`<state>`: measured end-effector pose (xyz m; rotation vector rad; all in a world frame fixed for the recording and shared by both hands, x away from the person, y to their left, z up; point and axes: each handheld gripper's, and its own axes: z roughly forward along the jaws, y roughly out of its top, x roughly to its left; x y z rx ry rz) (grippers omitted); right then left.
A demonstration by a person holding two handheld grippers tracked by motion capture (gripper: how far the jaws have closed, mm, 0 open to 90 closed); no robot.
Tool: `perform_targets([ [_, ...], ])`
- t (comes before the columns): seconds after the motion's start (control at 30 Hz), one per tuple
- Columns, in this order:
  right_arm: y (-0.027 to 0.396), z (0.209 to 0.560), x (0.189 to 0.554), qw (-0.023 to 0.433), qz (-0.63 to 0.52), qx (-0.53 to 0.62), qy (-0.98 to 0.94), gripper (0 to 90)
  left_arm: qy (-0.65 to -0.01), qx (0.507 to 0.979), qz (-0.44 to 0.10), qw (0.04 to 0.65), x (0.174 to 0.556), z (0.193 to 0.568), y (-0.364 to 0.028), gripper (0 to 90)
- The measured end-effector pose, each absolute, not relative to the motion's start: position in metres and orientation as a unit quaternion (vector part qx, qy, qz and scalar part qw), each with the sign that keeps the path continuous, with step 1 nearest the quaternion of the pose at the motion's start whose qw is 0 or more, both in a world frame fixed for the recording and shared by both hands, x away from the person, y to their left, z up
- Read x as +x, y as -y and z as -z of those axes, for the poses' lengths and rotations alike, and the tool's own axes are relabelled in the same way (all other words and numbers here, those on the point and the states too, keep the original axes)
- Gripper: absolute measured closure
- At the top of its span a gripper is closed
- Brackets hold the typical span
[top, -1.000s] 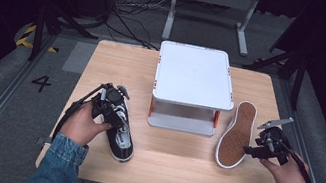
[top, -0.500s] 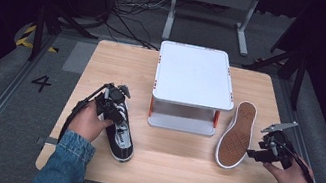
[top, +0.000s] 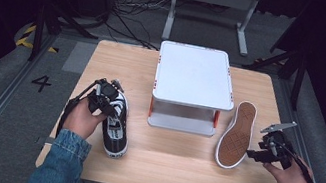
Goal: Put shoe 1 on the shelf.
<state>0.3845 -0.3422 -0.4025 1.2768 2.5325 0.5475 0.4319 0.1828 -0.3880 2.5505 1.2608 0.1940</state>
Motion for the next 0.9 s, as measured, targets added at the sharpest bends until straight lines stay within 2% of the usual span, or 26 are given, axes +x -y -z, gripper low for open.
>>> perform_targets([
  [0.27,0.343,0.401,0.384,0.129,-0.187,0.438,-0.87,38.3,-0.439,0.874,-0.071,0.198,0.425,0.36,-0.184,76.9],
  [0.47,0.349,0.401,0.38,0.133,-0.19,0.446,-0.864,38.3,-0.429,0.879,-0.068,0.195,0.429,0.345,-0.18,76.8],
  [0.57,0.351,0.402,0.378,0.127,-0.181,0.444,-0.868,44.1,-0.427,0.88,-0.071,0.195,0.432,0.335,-0.178,76.8],
  [0.9,0.357,0.398,0.376,0.126,-0.187,0.454,-0.862,44.1,-0.419,0.881,-0.096,0.198,0.444,0.296,-0.167,76.8],
])
